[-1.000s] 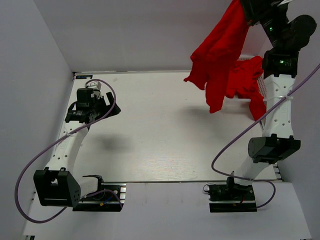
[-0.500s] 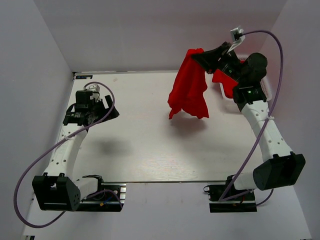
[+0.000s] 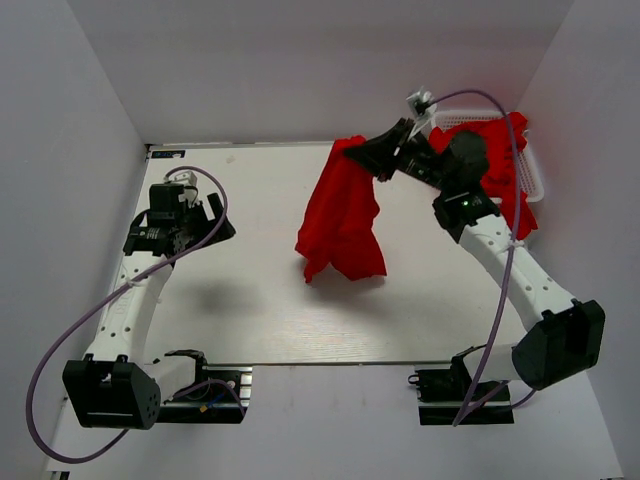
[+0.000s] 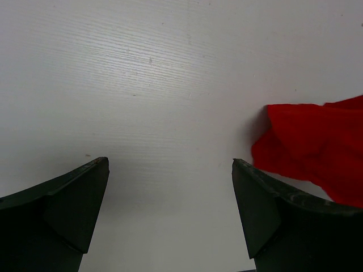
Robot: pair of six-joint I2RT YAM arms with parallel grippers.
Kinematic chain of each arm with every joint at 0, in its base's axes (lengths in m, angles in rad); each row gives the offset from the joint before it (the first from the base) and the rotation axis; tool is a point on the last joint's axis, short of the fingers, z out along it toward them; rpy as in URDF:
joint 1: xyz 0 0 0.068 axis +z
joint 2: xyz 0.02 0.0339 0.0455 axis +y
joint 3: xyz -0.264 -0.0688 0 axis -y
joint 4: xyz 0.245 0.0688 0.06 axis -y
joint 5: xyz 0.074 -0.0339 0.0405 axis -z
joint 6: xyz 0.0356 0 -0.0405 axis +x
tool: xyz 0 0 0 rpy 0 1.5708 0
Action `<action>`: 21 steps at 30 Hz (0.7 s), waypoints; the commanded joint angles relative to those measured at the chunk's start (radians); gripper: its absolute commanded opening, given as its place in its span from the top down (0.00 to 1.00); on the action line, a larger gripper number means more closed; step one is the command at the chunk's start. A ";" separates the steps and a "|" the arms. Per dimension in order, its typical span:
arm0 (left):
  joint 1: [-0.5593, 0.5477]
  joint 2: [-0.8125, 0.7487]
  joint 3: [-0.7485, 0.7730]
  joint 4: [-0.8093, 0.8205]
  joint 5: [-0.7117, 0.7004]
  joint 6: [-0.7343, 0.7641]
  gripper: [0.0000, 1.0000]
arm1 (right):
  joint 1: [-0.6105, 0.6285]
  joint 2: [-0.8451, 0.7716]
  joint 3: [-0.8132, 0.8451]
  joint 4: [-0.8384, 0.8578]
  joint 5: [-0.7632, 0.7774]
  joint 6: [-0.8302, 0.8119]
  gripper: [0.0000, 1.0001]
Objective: Fold and stack the t-shirts
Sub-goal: Move the tshirt to the center of the board
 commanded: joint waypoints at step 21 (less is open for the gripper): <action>-0.006 -0.023 -0.066 -0.036 0.069 -0.007 0.01 | 0.168 0.104 -0.303 -0.263 0.471 -0.114 0.10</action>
